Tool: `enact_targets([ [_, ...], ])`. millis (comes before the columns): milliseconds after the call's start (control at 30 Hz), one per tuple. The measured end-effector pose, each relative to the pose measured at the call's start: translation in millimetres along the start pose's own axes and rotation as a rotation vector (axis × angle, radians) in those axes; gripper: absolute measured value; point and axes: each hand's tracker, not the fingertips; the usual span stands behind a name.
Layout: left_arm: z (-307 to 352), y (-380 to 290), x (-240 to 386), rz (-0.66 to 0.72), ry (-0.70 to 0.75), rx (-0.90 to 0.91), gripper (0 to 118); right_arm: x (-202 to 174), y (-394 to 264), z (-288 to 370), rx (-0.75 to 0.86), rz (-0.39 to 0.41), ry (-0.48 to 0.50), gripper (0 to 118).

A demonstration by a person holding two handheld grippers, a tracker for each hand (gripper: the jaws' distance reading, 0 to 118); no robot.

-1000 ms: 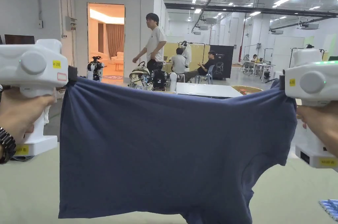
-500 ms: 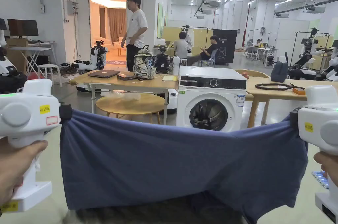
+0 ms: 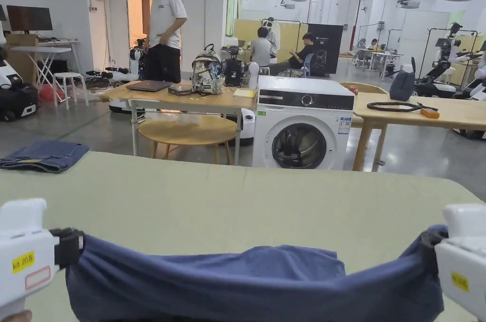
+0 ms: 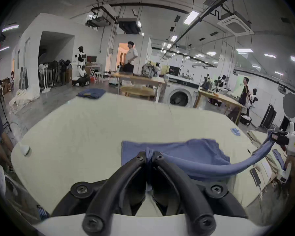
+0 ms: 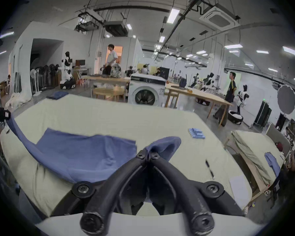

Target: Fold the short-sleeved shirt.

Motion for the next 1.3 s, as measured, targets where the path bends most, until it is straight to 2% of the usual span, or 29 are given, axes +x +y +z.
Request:
enact_targets([
  [300,-37,-103,-3,-0.022,0.035,-0.249,0,-25,-97,-54,-0.27,-0.007,0.077,0],
  [467,-54,-127,-2,0.01,0.059,-0.289,0,-36,-125,-73,-0.32,-0.012,0.079,1],
  [533,-68,-135,-6,0.011,0.071,-0.308,0,-34,-143,-98,-0.342,-0.037,0.09,3],
  [567,-73,-136,-8,0.017,0.074,-0.313,0,-34,-146,-102,-0.345,-0.047,0.094,9],
  [700,-72,-126,-1,0.059,0.075,-0.28,22,-36,-139,-95,-0.306,-0.074,0.098,59],
  [733,-71,-122,2,0.067,0.07,-0.243,22,-37,-136,-94,-0.274,-0.085,0.106,61],
  [833,-74,-111,8,0.053,0.03,-0.132,29,-44,-128,-93,-0.153,-0.113,0.118,61],
  [1000,-66,-84,46,-0.032,0.029,0.025,29,-70,-102,-77,0.062,-0.141,0.105,58],
  [1033,-66,-81,54,-0.051,0.031,0.051,29,-78,-95,-72,0.098,-0.144,0.104,52],
  [1067,-62,-77,61,-0.07,0.044,0.08,29,-84,-91,-68,0.142,-0.15,0.103,34],
  [1100,-60,-75,69,-0.086,0.048,0.106,24,-90,-87,-64,0.177,-0.148,0.099,10],
  [1167,-58,-72,83,-0.101,0.047,0.156,3,-103,-78,-57,0.23,-0.145,0.093,2],
  [1233,-59,-75,88,-0.113,0.051,0.188,0,-111,-73,-52,0.272,-0.165,0.117,0],
  [1300,-56,-75,97,-0.118,0.058,0.201,0,-120,-67,-51,0.278,-0.161,0.098,0],
])
